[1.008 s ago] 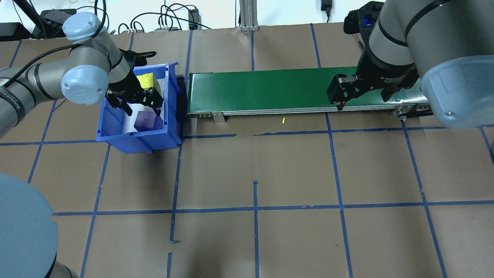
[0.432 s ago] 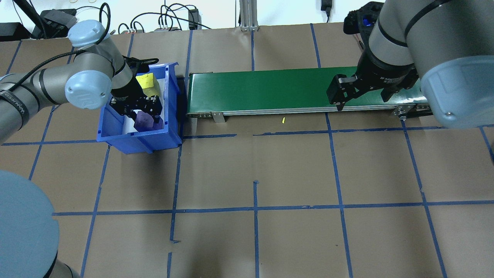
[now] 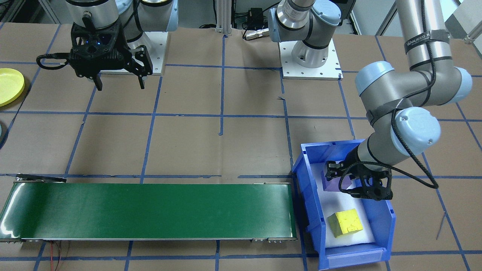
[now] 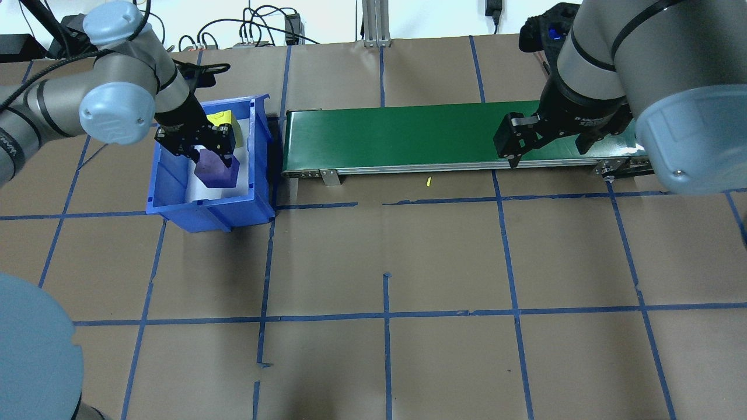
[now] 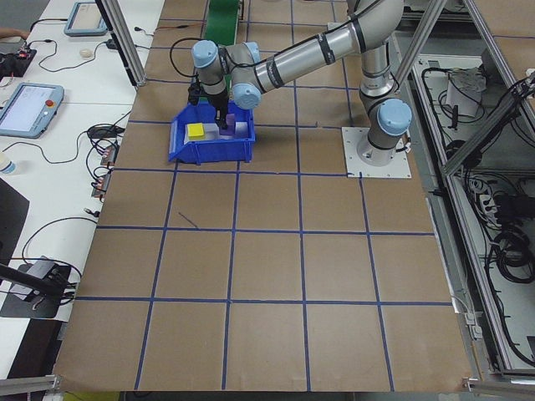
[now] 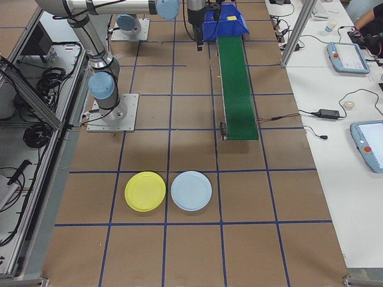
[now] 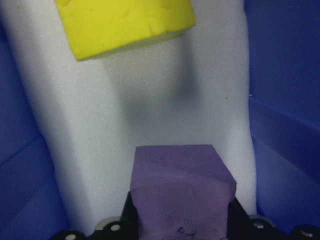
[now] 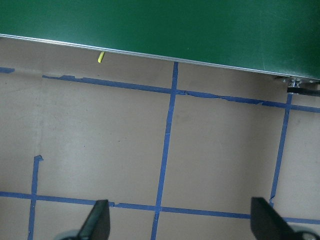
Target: Move block left to right into plate
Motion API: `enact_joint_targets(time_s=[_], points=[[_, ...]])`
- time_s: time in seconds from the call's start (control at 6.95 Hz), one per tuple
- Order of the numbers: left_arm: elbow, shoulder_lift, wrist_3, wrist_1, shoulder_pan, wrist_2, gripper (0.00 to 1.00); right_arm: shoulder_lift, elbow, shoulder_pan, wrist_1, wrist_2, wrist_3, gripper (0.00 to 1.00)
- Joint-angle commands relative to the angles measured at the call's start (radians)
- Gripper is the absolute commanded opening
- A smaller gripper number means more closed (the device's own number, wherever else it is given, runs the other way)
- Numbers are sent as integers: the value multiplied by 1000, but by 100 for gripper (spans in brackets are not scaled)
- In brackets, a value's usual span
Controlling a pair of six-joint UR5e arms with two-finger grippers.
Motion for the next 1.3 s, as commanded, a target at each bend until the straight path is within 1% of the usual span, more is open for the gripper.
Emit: enact_joint_targets(time_s=[0.0,0.14,0.29,0.58,0.72,0.86,1.01,1.15], points=[[134,29,-52,-87,-5,-12,23,0,0,0,0,0,1,100],[165,29,-104,-84,-14,-68,23,0,0,0,0,0,3,100],[170,29,-118,-73,-35,-114,23,0,0,0,0,0,4,100],[171,-14,-207,47,-145,-115,23,0,0,0,0,0,-3,100],[171,-58,-207,132,-198,-110,23,2,0,-1,-2,-2,-9,99],[170,-101,-207,177,-233,-95,24,3,-5,-1,-61,-8,-40,98],[155,-143,-207,241,-246,-49,25,12,-6,-39,-115,1,-148,98],[145,-151,-226,246,-268,-46,44,43,-12,-104,-114,88,-155,99]])
